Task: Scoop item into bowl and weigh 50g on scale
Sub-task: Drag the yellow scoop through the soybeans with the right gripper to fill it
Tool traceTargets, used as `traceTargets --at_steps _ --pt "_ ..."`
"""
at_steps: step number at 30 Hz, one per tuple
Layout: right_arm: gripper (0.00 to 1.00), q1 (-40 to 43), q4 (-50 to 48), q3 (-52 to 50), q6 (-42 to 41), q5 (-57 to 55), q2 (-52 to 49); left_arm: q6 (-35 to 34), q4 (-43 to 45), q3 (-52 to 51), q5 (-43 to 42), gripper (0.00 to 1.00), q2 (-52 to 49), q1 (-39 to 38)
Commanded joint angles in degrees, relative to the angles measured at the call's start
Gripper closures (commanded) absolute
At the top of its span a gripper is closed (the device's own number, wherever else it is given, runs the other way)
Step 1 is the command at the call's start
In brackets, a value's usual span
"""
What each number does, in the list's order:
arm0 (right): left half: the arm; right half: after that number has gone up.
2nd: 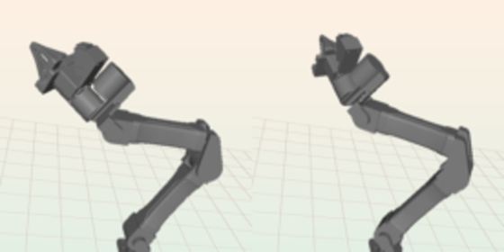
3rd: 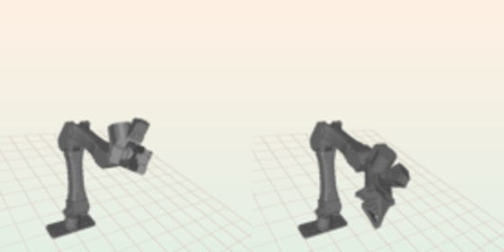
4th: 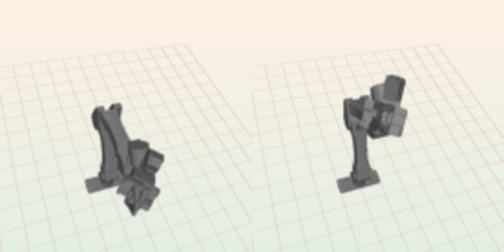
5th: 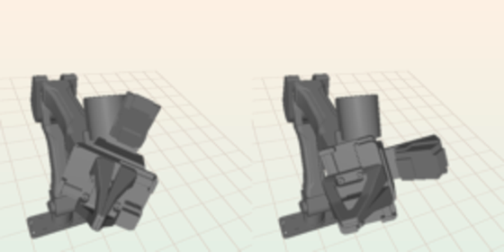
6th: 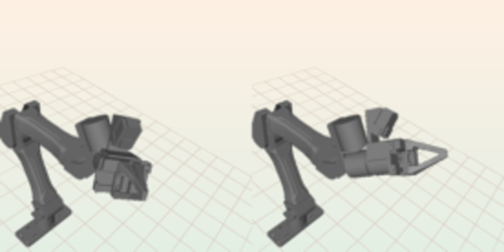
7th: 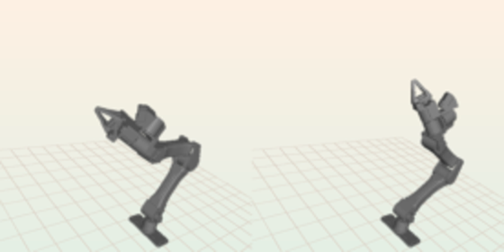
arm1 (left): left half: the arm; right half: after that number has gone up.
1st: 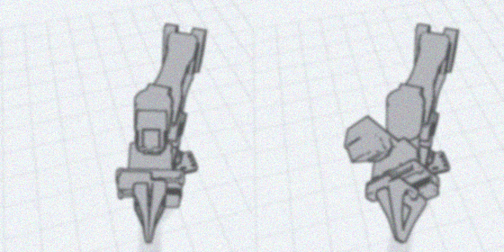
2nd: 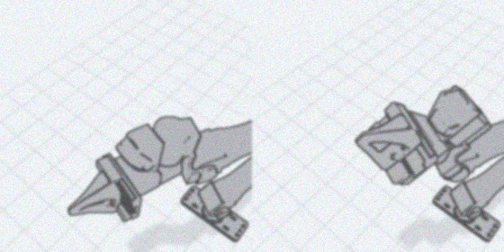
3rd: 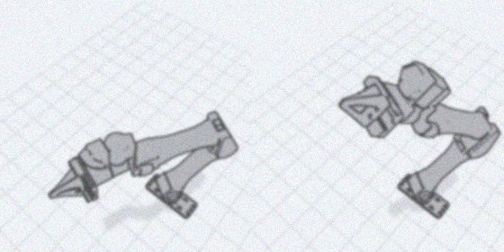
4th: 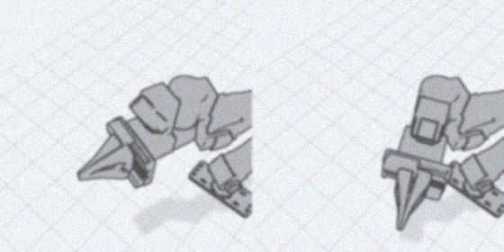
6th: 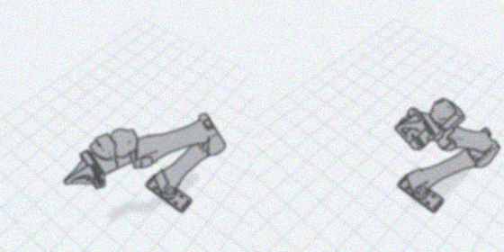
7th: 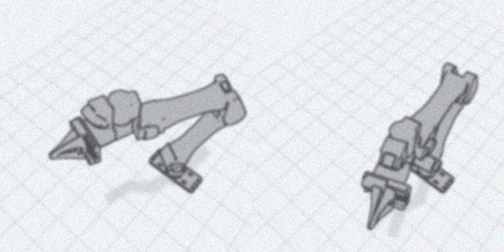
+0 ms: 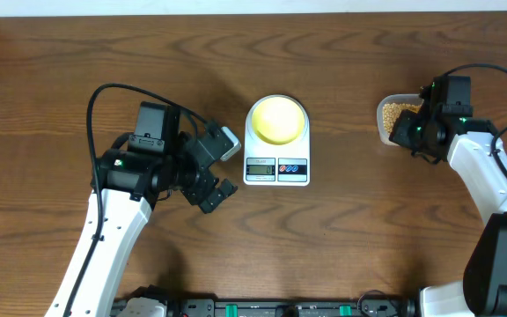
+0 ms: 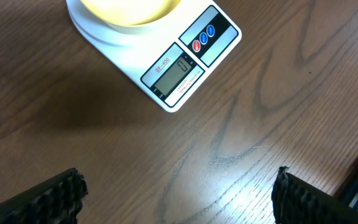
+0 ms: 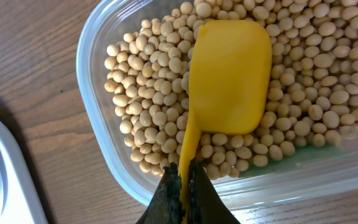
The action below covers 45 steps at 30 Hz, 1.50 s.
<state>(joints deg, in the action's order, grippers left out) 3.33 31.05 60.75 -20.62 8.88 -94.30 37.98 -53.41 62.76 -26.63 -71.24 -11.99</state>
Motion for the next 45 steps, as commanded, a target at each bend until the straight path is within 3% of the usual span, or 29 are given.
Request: traceTargets --at_steps 1,27,45 --pt "0.99 -0.17 1.11 -0.13 -0.98 8.63 -1.73 0.96 -0.11 1.05 -0.09 0.02 0.17 0.31" --pt "0.99 11.61 1.62 -0.13 3.54 28.85 -1.73 0.96 -0.11 1.05 -0.09 0.02 0.17 0.31" --pt "0.99 17.86 2.43 -0.13 6.16 31.65 -1.73 0.96 -0.11 1.05 -0.09 0.02 0.17 0.31"
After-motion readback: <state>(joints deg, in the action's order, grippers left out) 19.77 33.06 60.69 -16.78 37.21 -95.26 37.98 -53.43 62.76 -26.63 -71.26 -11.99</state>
